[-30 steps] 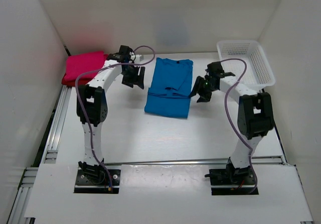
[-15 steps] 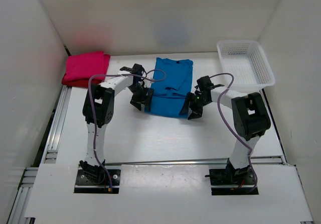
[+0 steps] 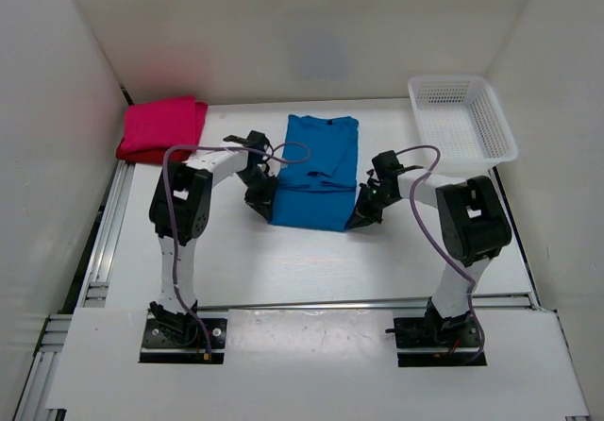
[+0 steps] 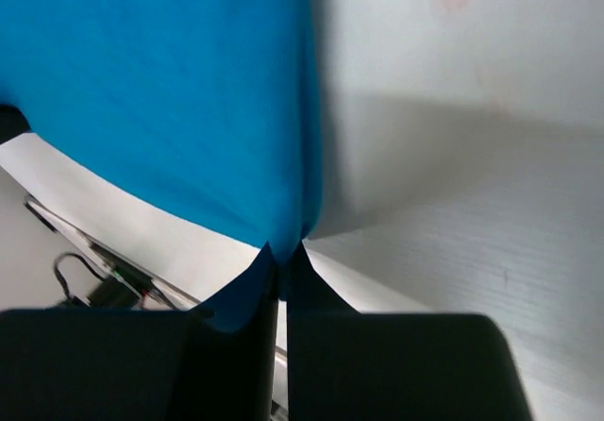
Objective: Fold and stack the t-shirts
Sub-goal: Fold the folded rectangular tshirt in 1/3 of the way
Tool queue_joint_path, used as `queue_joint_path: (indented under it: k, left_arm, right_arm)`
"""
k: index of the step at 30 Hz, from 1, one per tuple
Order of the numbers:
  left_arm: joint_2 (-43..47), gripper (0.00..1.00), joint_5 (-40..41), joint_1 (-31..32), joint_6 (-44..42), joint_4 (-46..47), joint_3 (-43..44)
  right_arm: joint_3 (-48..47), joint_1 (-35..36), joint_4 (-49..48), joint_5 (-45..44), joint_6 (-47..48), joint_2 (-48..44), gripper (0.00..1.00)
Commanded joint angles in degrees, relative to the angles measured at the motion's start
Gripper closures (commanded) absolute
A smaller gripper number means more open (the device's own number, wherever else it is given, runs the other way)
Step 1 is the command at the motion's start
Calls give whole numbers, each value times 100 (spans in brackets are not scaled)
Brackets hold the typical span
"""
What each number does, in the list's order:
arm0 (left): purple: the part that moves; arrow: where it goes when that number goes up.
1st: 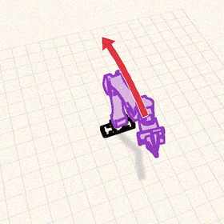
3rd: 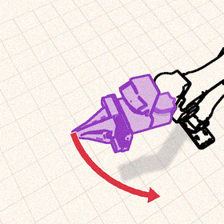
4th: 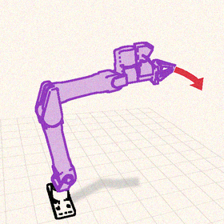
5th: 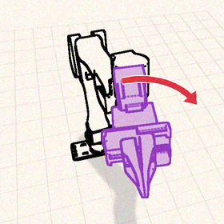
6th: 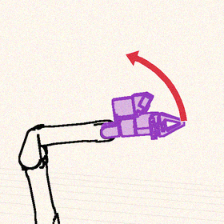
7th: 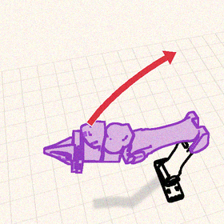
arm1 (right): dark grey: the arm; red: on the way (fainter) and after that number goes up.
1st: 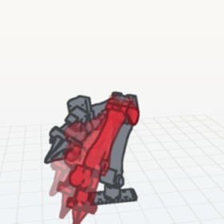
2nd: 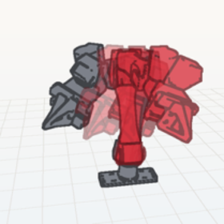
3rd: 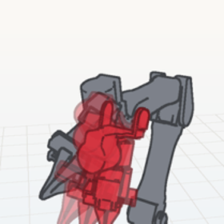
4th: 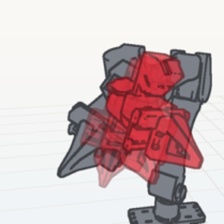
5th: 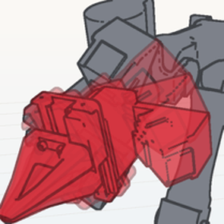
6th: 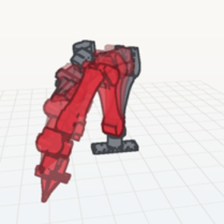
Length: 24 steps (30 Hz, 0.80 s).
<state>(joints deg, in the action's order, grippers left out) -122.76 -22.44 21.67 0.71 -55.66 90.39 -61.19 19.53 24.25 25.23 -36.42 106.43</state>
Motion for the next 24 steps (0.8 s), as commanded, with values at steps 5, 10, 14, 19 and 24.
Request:
queue_joint_path:
  k: [5, 10, 14, 19, 24]
  left_arm:
    - [1341, 89, 574, 766, -71, -752, -1470]
    - [1974, 58, 1090, 1567, -71, -1350, -2297]
    - [2712, 53, 2343, 2077, -71, -1186, -2334]
    - [3100, 40, 3622, 2884, -71, -237, -1324]
    - [2565, 37, 3677, 3404, -71, 801, -1059]
  right_arm:
    - [1073, 314, 1046, -54, 777, -1342, 100]
    - [1794, 867, 1590, -290, 839, -2055, 97]
    - [2084, 1123, 1662, -632, 682, -2425, 86]
    - [2313, 1123, 1548, -739, 462, -2697, 82]
    - [2506, 1123, 1407, -862, 242, -2873, 63]
